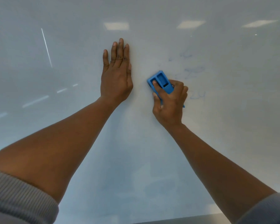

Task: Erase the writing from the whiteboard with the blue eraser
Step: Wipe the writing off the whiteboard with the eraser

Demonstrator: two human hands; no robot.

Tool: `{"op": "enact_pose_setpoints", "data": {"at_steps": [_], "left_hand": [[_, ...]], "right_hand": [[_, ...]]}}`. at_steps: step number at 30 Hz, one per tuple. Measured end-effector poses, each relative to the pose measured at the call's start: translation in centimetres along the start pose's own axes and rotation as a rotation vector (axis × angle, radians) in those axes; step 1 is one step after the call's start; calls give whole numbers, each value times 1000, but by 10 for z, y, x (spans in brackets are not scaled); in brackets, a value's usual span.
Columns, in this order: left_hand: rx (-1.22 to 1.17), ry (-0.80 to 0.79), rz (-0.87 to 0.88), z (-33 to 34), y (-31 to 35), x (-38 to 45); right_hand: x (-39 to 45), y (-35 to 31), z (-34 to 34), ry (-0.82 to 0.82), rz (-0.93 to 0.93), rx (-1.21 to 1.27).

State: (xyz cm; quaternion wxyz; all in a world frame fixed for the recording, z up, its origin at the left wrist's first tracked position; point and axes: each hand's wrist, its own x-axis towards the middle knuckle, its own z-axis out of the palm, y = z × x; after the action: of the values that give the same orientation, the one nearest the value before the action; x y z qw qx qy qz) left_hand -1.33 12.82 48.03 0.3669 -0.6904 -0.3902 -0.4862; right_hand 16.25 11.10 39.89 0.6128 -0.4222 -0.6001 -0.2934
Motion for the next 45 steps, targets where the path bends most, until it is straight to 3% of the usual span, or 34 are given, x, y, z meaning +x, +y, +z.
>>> {"op": "enact_pose_setpoints", "data": {"at_steps": [5,12,17,24,30,37,39,43,45], "left_hand": [[0,9,33,8,16,12],[34,35,25,19,21,17],[31,61,13,21,24,17],[26,77,-13,23,24,14],[27,96,-13,26,26,14],[10,103,-17,26,27,15],[13,101,-18,25,27,15],[17,102,-30,26,27,14],[7,102,-41,26,29,13]], "right_hand": [[-35,16,-7,-109,-129,-15],[-11,81,-37,126,145,-38],[33,66,-28,300,273,-26],[-2,15,-8,39,6,-23],[-48,59,-25,203,302,-22],[14,83,-28,376,425,-35],[23,78,-29,360,403,-36],[-8,65,-30,125,103,-29],[-34,64,-30,72,83,0]]}}
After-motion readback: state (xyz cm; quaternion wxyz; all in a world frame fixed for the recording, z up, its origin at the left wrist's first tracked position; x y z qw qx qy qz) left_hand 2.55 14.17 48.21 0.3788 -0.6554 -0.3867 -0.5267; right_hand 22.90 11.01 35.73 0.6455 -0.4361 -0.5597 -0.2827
